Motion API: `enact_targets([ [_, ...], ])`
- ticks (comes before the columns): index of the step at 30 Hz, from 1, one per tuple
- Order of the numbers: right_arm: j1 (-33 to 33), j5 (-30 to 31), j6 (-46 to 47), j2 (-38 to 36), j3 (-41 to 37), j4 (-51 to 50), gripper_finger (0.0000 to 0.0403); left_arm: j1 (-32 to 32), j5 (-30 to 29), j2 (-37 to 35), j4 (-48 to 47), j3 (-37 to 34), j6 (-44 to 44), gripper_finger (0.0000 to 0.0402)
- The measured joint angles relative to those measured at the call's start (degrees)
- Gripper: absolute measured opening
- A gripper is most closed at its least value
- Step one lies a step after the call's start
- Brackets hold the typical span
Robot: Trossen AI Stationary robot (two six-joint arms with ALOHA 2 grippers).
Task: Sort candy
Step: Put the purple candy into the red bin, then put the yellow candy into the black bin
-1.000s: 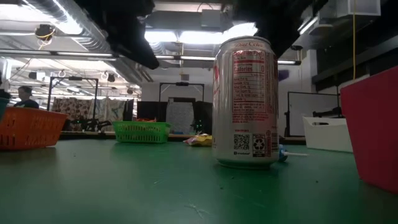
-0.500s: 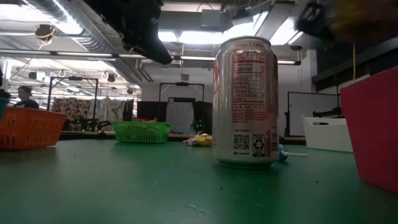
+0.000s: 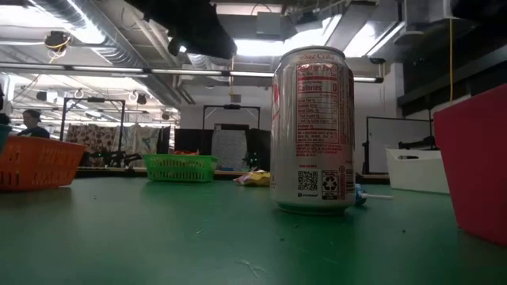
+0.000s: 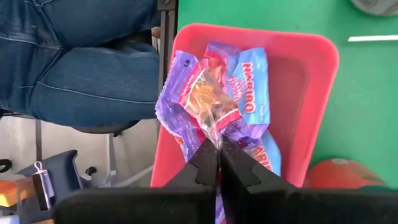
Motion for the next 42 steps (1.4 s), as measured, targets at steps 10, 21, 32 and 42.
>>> enact_targets([
  [10,0.77,-0.86,1.17,0.02,0.0,0.07,0.006,4.6,3.45,4.92,7.77,0.07,3.54,0.0119],
  [21,0.77,0.45,0.76,0.02,0.0,-0.05,0.0152,12.66,10.59,16.25,18.84,0.05,5.69,0.0119],
  [32,0.77,0.49,0.5,0.02,0.0,-0.07,0.0154,18.17,12.05,29.24,26.38,0.04,5.53,0.0119],
  [42,0.77,3.05,0.41,0.02,0.0,-0.03,0.0154,18.69,15.33,36.27,27.46,0.04,5.42,0.0119],
])
